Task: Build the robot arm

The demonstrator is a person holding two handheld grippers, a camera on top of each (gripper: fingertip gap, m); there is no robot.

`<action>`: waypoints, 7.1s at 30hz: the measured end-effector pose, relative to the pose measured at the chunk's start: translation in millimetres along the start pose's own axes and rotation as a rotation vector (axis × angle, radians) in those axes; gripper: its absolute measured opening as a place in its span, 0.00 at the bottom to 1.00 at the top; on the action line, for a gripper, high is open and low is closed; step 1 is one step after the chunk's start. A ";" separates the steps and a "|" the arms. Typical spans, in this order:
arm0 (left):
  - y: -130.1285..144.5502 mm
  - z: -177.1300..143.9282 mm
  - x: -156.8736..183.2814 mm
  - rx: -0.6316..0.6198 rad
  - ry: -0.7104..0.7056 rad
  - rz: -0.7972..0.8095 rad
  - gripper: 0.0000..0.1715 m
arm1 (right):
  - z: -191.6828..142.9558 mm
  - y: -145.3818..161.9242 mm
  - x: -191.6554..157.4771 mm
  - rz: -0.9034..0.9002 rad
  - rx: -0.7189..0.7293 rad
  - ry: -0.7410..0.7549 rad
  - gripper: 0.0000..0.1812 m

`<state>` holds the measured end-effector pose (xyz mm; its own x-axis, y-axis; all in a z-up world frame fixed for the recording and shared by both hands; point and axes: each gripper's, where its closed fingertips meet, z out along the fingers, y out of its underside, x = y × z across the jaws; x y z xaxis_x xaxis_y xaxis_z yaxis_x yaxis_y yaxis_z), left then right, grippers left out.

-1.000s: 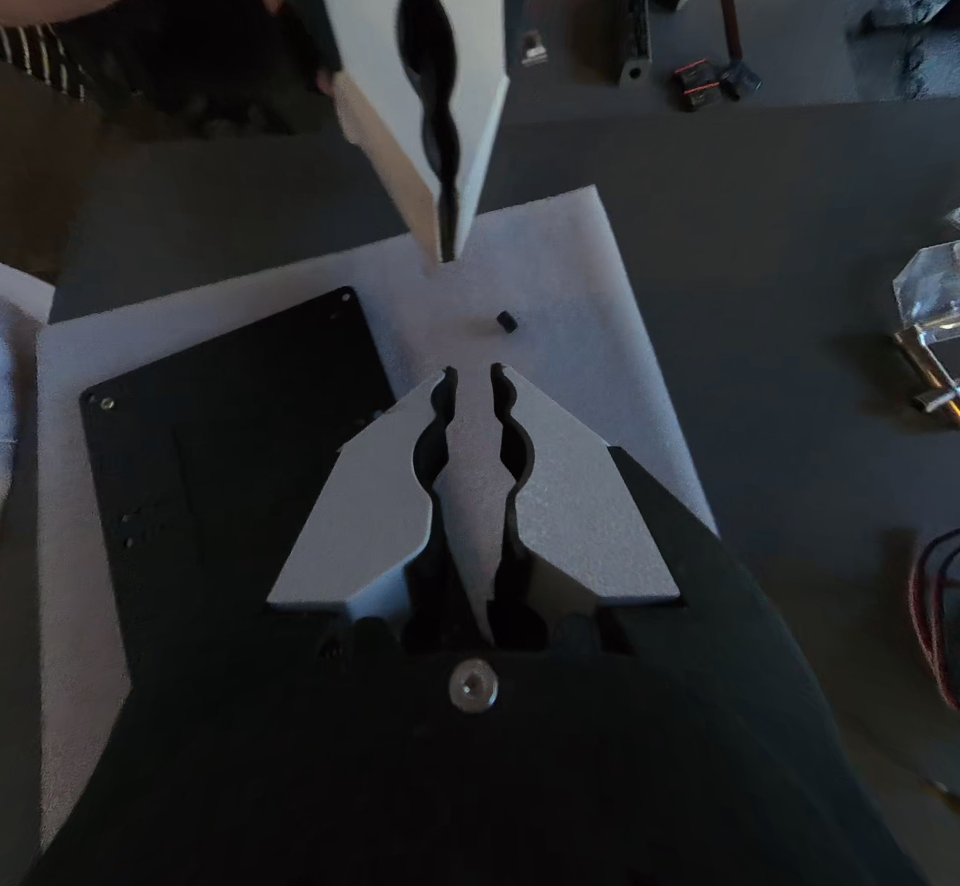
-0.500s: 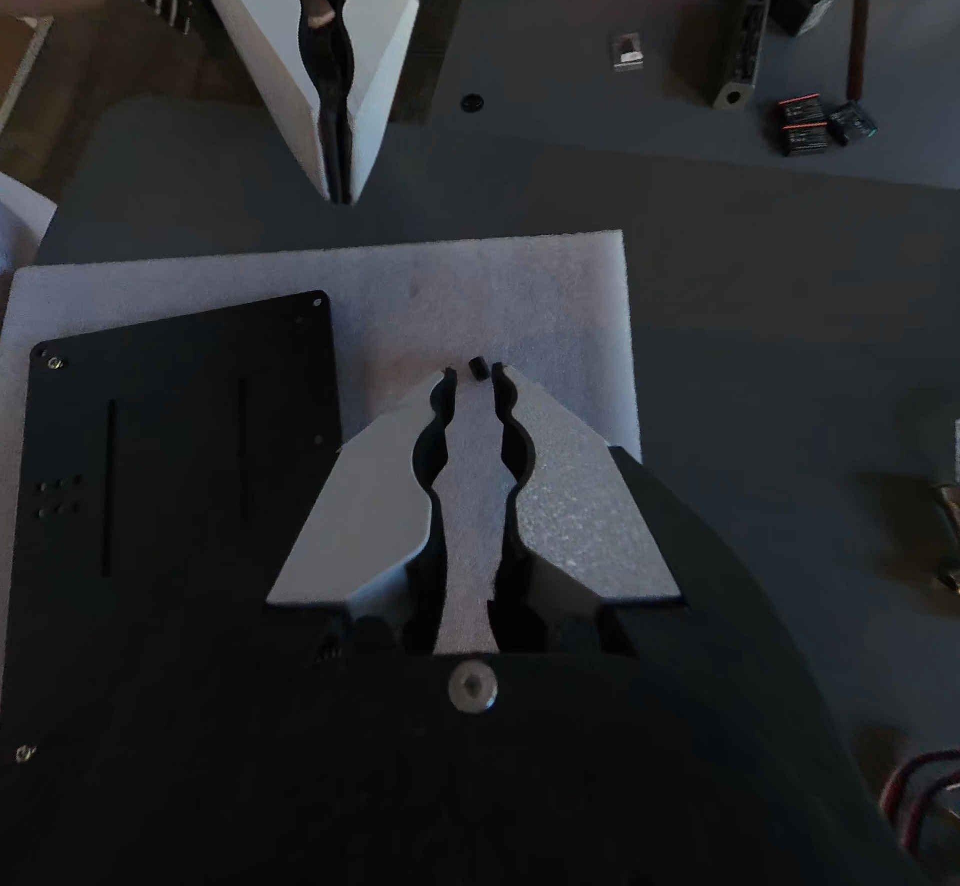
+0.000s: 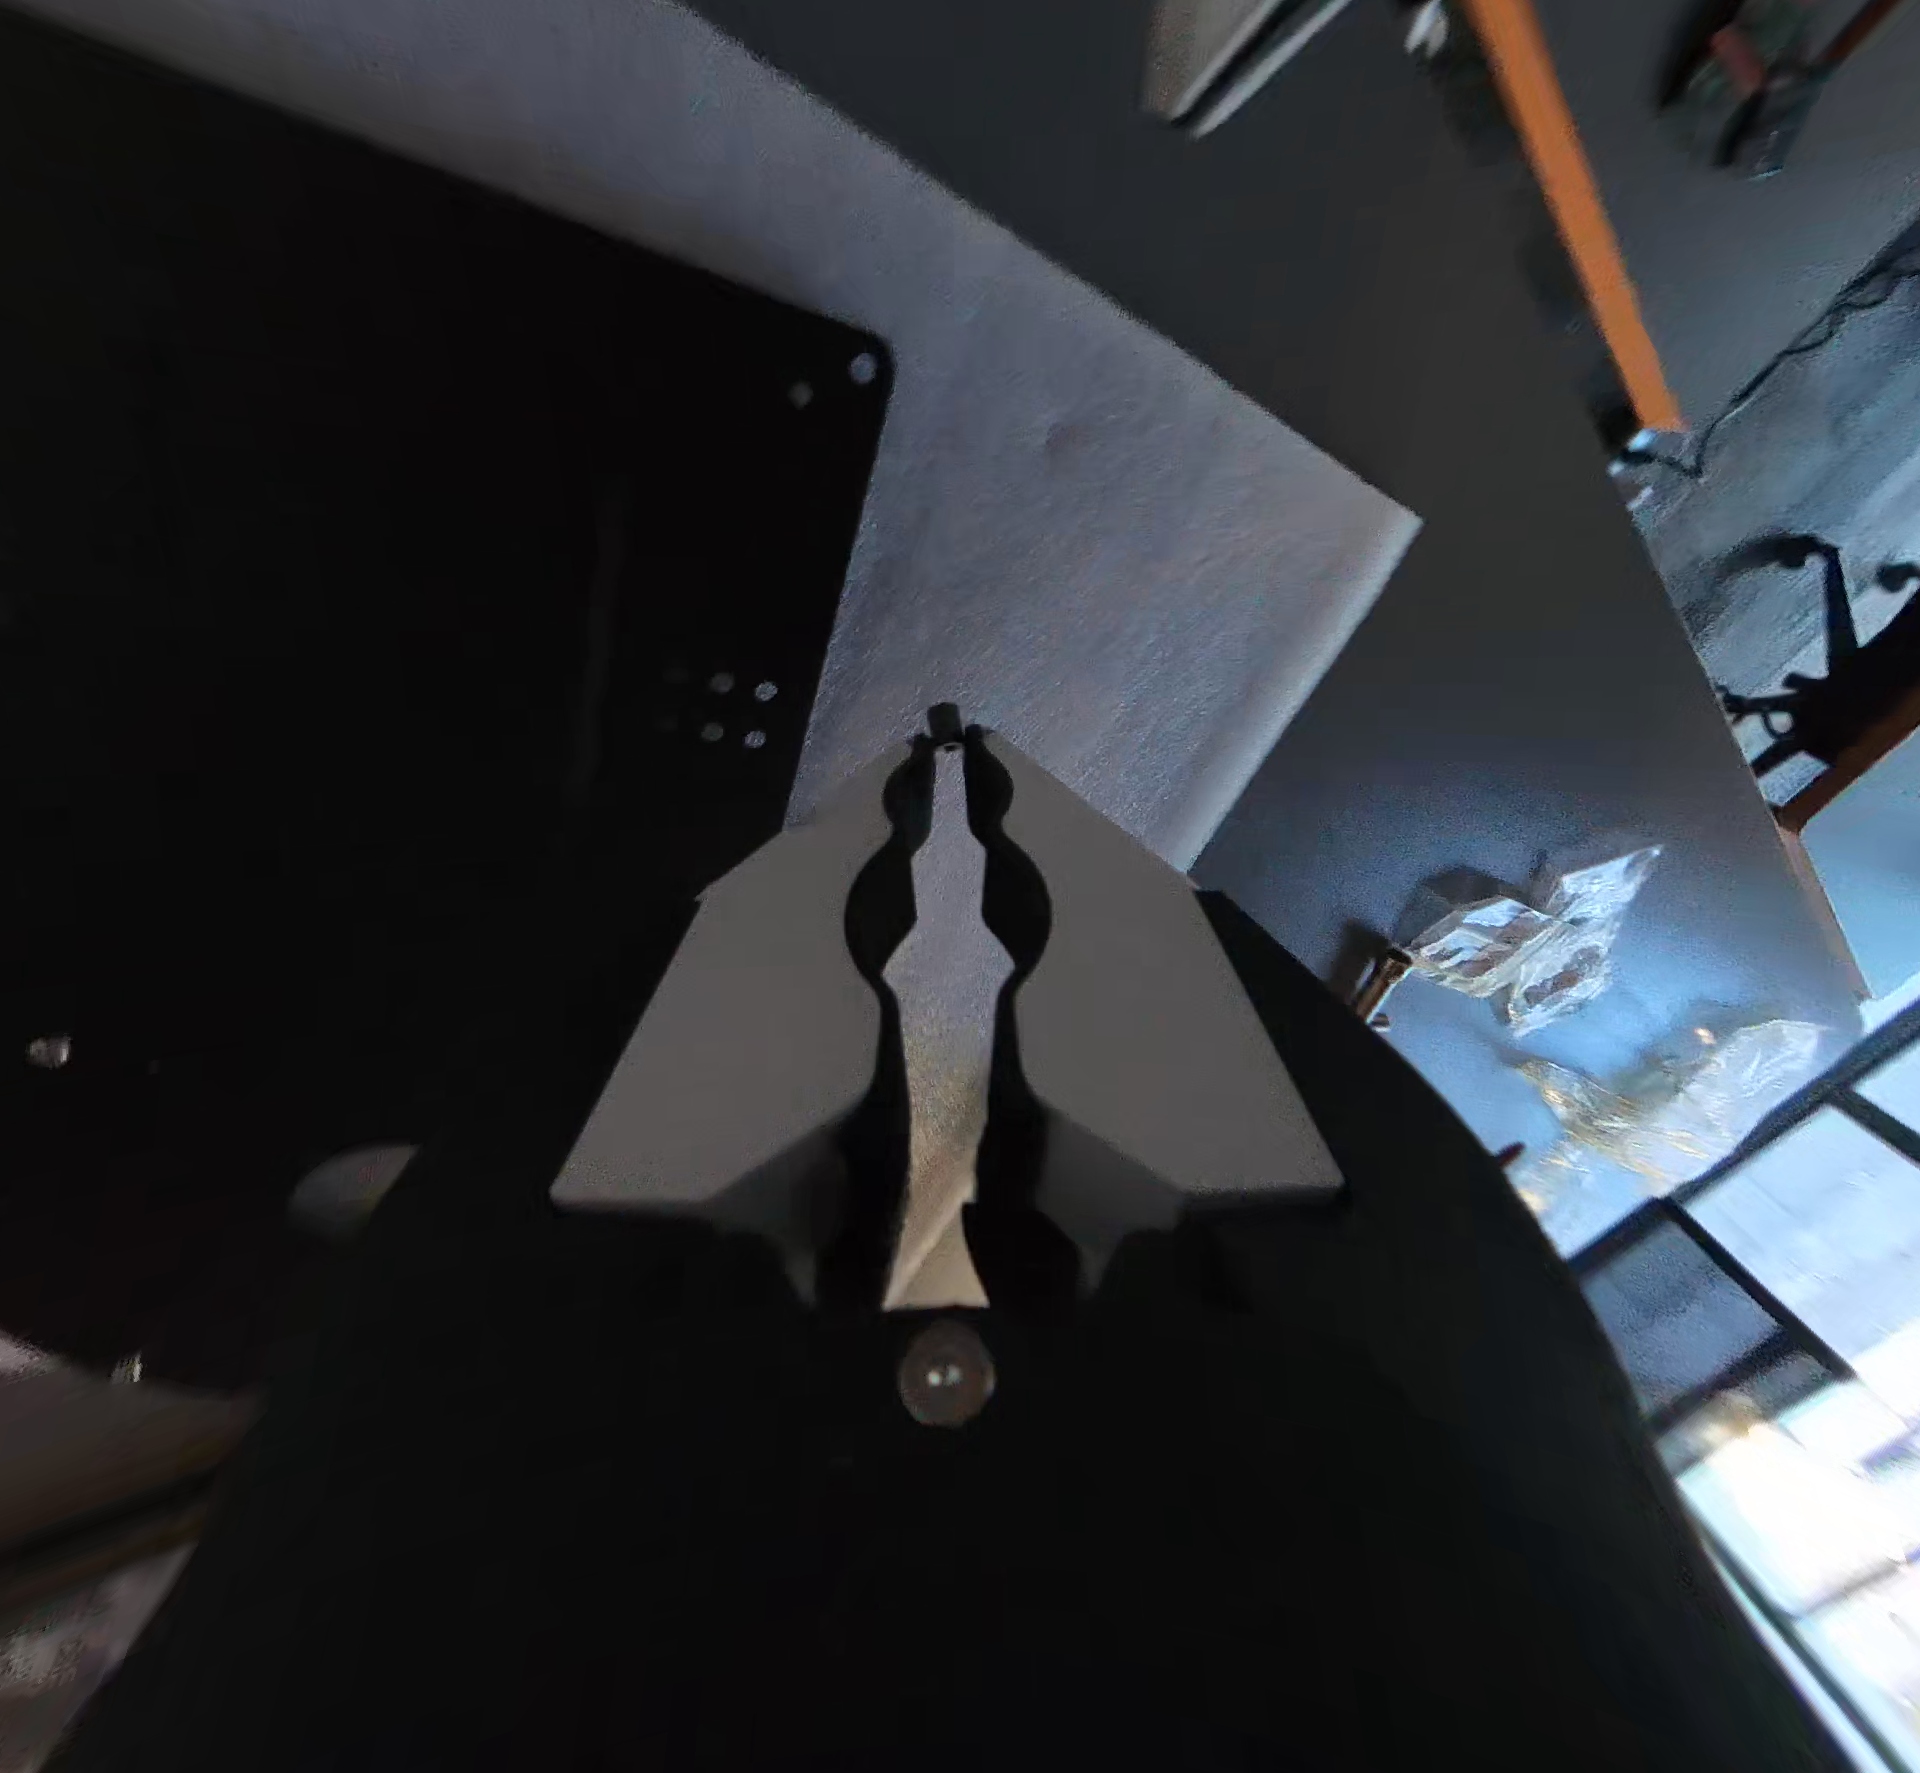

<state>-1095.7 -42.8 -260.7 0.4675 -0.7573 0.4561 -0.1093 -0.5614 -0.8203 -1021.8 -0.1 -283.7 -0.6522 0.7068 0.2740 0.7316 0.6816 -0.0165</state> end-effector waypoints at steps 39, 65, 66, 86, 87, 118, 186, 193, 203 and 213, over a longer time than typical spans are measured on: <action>-1.7 -36.8 44.8 0.022 -0.056 0.092 0.00 | 3.1 -18.6 8.9 0.703 0.611 -0.297 0.02; 9.3 -25.1 49.4 -0.020 -0.017 0.075 0.00 | 14.2 -17.9 -0.3 0.596 0.638 -0.316 0.04; 9.6 -25.0 49.4 -0.021 -0.015 0.073 0.00 | 14.0 -17.7 0.4 0.597 0.637 -0.311 0.04; 11.2 -23.6 53.3 -0.014 -0.010 -0.049 0.01 | -6.8 -0.8 1.4 0.604 0.627 -0.222 0.12; 10.5 -21.6 55.0 0.001 -0.007 -0.094 0.02 | -14.1 2.7 -1.1 0.629 0.655 -0.246 0.11; 35.5 38.3 69.8 0.022 -0.196 -0.695 0.08 | -39.0 177.8 -129.5 1.325 0.608 -0.015 0.27; 56.3 52.8 64.3 -0.150 -0.160 -0.669 0.01 | -46.1 172.2 -159.8 1.812 0.825 -0.627 0.03; 54.0 52.8 66.0 -0.107 -0.106 -0.740 0.06 | -44.6 171.9 -158.4 1.818 0.886 -0.585 0.03; 53.1 51.5 61.4 0.020 -0.137 -0.756 0.01 | -46.6 168.9 -163.8 1.773 0.915 -0.543 0.03; 48.8 47.2 62.9 0.015 -0.198 -0.714 0.01 | -54.7 164.1 -168.1 1.752 0.908 -0.519 0.03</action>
<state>-1030.2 -102.1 -288.4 0.5697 -0.1344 0.8108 0.2922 -0.8889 -0.3527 -781.2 -17.4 -279.9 0.3923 0.4412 -0.8071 0.3281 -0.8869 -0.3253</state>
